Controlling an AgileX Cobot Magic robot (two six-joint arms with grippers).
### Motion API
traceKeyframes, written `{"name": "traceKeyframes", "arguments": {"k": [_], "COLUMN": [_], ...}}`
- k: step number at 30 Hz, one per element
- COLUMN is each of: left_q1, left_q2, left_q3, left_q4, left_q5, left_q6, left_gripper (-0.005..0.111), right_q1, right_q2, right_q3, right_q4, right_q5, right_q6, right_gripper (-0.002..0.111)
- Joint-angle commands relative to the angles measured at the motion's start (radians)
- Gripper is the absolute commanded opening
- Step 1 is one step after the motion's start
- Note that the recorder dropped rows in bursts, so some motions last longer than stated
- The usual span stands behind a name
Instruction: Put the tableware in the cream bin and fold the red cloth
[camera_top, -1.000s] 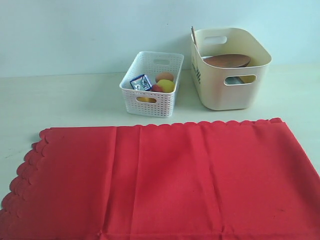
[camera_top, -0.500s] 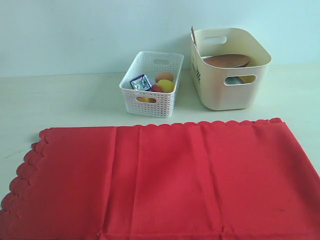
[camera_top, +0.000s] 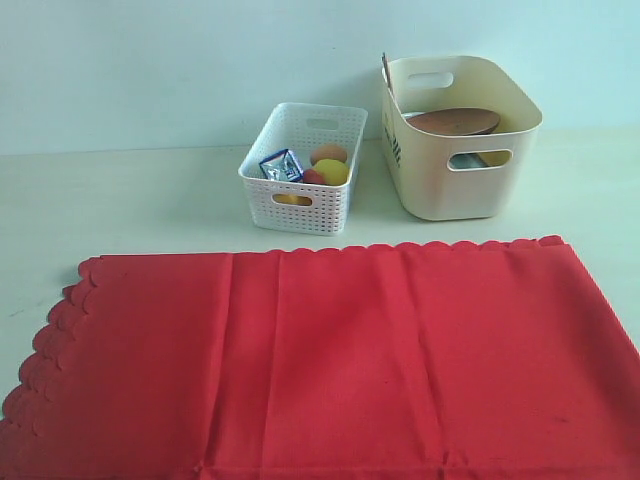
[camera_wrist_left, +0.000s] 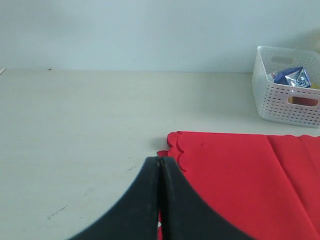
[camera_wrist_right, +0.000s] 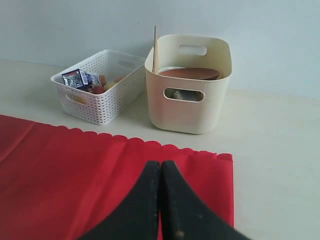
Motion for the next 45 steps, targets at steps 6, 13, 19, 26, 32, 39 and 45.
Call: {"name": "traceKeyframes", "arguments": {"k": [6, 13, 19, 26, 32, 39, 45], "left_q1": [-0.006, -0.006, -0.006, -0.013, -0.013, -0.013, -0.013], "left_q2": [0.22, 0.481, 0.509, 0.509, 0.509, 0.509, 0.512], "left_q3": [-0.185, -0.309, -0.309, -0.309, -0.309, -0.309, -0.309], "left_q4": [0.001, 0.001, 0.001, 0.003, 0.003, 0.003, 0.003], "left_q5": [-0.004, -0.004, -0.004, -0.033, -0.083, -0.083, -0.056], "left_q6": [-0.004, -0.004, -0.004, -0.008, -0.008, -0.008, -0.002], "left_gripper": [0.0, 0.0, 0.0, 0.0, 0.0, 0.0, 0.0], "right_q1": [-0.001, -0.001, -0.001, -0.001, -0.001, -0.001, -0.001], "right_q2": [-0.006, -0.006, -0.006, -0.006, -0.006, -0.006, -0.006], "right_q3": [0.001, 0.001, 0.001, 0.001, 0.001, 0.001, 0.001], "right_q4": [0.003, 0.003, 0.003, 0.003, 0.003, 0.003, 0.003], "right_q5": [-0.014, -0.013, -0.008, -0.008, -0.008, -0.011, -0.011], "right_q6": [-0.006, -0.006, -0.006, -0.006, -0.006, -0.006, -0.006], "right_gripper": [0.0, 0.0, 0.0, 0.0, 0.0, 0.0, 0.0]}}
